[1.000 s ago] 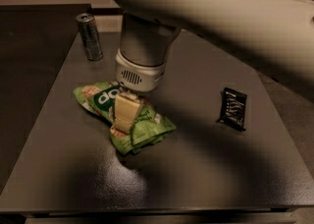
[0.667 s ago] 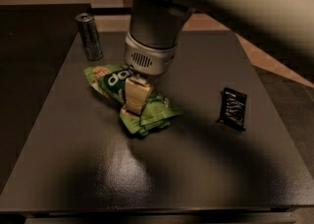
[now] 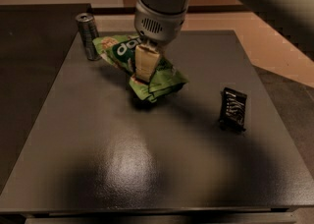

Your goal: Move green rice chip bag near redbull can

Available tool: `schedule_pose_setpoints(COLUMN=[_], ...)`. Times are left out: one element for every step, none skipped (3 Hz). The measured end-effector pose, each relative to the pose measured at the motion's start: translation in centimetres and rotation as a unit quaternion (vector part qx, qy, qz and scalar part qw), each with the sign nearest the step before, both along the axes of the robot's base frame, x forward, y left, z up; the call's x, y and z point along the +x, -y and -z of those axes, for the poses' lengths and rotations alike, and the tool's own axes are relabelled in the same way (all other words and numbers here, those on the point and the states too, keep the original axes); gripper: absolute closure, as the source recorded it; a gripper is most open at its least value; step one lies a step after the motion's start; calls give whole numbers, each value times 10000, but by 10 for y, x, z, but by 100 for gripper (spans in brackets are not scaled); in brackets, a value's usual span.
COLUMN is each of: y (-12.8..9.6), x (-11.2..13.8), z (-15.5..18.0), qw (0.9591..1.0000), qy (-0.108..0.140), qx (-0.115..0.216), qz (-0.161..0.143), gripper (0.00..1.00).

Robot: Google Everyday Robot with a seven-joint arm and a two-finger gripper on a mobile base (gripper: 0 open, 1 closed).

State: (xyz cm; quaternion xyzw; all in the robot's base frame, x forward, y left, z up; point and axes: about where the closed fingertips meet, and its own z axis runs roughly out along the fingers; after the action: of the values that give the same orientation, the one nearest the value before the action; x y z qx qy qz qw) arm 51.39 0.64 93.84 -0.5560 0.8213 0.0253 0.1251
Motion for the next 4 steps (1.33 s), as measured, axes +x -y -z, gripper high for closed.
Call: schedule_pose_setpoints(y=[7,9,4,-4], x=[38,75,100,117], z=[1,10,24,42], qw=[9999,9999,9998,9995], qy=[119,119,32,-113], qx=[7,94,185,292], qz=[26,53,54,35], gripper=[100,100,83,59])
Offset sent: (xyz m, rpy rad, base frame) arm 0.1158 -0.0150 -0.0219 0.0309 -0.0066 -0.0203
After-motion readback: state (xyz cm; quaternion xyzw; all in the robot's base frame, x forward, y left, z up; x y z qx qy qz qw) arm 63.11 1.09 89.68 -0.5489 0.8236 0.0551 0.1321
